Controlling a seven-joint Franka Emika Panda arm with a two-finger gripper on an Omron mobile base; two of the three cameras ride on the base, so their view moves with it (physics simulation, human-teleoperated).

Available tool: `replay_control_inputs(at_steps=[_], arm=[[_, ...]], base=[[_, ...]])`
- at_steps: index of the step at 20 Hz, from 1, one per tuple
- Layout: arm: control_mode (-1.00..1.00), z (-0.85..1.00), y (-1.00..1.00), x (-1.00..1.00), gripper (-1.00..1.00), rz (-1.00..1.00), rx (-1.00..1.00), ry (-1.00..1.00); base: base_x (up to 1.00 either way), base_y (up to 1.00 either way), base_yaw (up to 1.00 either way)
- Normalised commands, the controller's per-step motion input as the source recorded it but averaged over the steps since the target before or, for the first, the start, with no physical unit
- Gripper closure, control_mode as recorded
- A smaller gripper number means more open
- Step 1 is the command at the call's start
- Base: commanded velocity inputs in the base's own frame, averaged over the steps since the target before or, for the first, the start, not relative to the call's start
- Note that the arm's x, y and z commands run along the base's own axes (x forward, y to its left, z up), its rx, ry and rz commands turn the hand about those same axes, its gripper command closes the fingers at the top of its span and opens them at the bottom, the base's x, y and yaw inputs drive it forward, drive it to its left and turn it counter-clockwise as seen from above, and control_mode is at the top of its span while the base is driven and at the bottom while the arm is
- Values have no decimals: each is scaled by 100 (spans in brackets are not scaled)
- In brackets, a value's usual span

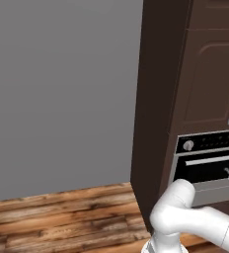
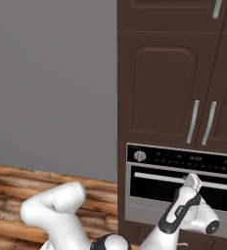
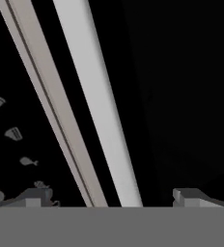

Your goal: Take the fish from the oven and place it on the plate on the counter.

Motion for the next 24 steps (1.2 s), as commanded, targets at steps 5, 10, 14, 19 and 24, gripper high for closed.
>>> replay_control_inputs(at_steps=[5,10,14,19,24], arm=[[-100,0,-23,4,-100,0,0,0],[-100,-4,-14,25,-100,0,-2,0],[-100,-11,-15,25,-100,0,-2,0],[-100,-22,-21,20,-100,0,0,0],[-100,-20,-18,28,-100,0,0,0]], base=[[0,0,0],[0,0,0],[0,0,0],[0,0,0],[0,0,0]])
